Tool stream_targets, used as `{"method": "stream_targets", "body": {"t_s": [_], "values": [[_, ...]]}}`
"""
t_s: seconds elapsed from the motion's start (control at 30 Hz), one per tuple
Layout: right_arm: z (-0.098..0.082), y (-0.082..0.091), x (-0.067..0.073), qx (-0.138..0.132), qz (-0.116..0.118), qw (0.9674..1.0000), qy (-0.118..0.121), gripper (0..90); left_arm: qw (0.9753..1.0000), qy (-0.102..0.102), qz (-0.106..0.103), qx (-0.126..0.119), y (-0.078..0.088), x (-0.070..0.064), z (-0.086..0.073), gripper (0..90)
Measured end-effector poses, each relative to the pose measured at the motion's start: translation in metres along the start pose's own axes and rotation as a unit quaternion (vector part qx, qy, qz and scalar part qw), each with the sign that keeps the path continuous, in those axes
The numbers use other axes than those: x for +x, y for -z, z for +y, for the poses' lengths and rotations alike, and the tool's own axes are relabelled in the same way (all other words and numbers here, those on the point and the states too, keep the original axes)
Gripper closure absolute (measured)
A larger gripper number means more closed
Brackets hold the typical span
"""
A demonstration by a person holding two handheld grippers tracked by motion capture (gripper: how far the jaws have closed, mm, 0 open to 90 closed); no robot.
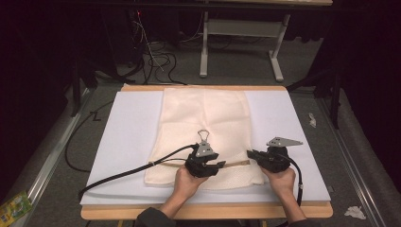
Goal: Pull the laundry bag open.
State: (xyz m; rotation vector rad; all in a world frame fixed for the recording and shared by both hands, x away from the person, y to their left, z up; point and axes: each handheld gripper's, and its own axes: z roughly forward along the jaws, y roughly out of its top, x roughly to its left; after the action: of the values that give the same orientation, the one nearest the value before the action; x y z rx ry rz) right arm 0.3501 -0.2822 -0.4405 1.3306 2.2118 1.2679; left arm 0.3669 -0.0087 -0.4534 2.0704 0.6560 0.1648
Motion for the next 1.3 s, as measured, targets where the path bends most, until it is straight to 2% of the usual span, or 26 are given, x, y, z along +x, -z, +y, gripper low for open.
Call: {"method": "stream_targets", "body": {"t_s": [0.13,0.17,0.2,0.23,0.37,0.57,0.6,0.63,0.93,1.13,1.3], "values": [[0.001,0.000,0.002,0.001,0.004,1.0000,0.003,87.9,1.0000,0.001,-0.002,-0.001,-0.001,-0.001,0.000,58.7],[0.002,0.000,0.002,0.002,0.003,1.0000,0.002,87.9,0.9999,-0.013,0.002,0.006,-0.003,-0.005,0.003,58.7],[0.002,0.000,0.002,0.001,0.005,1.0000,0.001,87.9,0.9999,-0.013,0.002,0.006,-0.003,-0.005,0.003,58.7],[0.003,0.000,0.003,-0.001,0.006,1.0000,0.002,87.9,0.9997,-0.021,-0.008,0.006,-0.007,-0.011,0.006,58.8],[0.006,0.001,0.005,-0.006,0.011,0.9999,0.004,87.9,0.9996,-0.019,-0.020,0.009,-0.014,-0.017,0.010,59.0],[0.008,0.001,0.006,-0.007,0.014,0.9998,0.007,87.9,0.9991,-0.030,-0.026,0.016,-0.018,-0.021,0.010,61.7],[0.007,0.001,0.006,-0.009,0.016,0.9998,0.006,87.9,0.9989,-0.032,-0.030,0.019,-0.020,-0.022,0.010,65.3],[0.007,0.001,0.006,-0.009,0.016,0.9998,0.006,88.0,0.9988,-0.036,-0.026,0.024,-0.024,-0.024,0.010,65.5],[0.009,0.001,0.007,-0.008,0.020,0.9997,0.009,88.0,0.9993,-0.021,-0.029,0.012,-0.027,-0.024,0.011,60.3],[0.010,0.000,0.009,-0.009,0.024,0.9996,0.011,88.2,0.9993,-0.016,-0.031,0.015,-0.027,-0.025,0.010,61.1],[0.013,0.000,0.011,-0.008,0.024,0.9996,0.015,88.2,0.9992,-0.015,-0.037,0.002,-0.027,-0.027,0.011,62.9]]}}
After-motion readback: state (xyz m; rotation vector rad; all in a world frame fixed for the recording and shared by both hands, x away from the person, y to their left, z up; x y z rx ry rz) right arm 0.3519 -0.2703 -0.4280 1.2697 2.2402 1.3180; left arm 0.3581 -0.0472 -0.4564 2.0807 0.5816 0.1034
